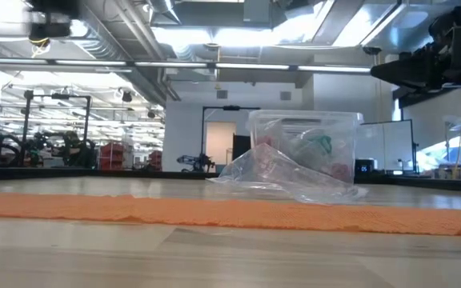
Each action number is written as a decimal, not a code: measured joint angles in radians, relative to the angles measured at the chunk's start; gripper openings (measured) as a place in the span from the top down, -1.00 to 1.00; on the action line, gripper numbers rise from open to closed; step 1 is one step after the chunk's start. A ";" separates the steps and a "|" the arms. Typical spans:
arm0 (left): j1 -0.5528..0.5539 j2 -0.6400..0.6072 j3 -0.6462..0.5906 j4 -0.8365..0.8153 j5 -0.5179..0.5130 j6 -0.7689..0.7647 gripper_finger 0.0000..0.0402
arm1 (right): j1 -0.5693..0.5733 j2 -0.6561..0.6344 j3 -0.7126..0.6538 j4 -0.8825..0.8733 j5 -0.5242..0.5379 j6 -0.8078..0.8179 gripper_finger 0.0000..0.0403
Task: Roll bandage
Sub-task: Roll the orange bandage
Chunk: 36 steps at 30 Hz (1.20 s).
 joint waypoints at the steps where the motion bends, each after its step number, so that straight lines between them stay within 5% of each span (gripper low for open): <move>1: -0.031 0.012 -0.001 -0.004 0.031 -0.101 1.00 | 0.000 0.003 0.000 0.004 -0.025 0.023 0.78; 4: -0.135 0.052 -0.009 -0.015 0.135 -0.373 1.00 | 0.000 0.004 0.000 0.055 -0.092 0.058 0.78; 8: -0.248 0.102 -0.010 0.023 0.163 -0.535 1.00 | 0.000 0.013 0.000 0.056 -0.092 0.058 0.72; 12: -0.378 0.190 0.005 0.097 0.079 -0.630 1.00 | 0.000 0.031 0.000 0.062 -0.102 0.067 0.57; 20: -0.564 0.482 0.179 -0.073 0.090 -0.762 1.00 | 0.000 0.034 0.000 0.059 -0.094 0.057 0.34; 24: -0.618 0.607 0.278 -0.233 0.090 -0.795 1.00 | 0.000 0.034 0.000 0.059 -0.065 0.059 0.27; 29: -0.644 0.675 0.257 -0.252 0.107 -0.949 0.97 | 0.000 0.034 0.000 0.019 -0.017 0.053 0.19; 36: -0.624 0.680 0.227 -0.282 0.147 -0.920 0.61 | 0.000 0.034 0.000 0.006 0.049 0.004 0.10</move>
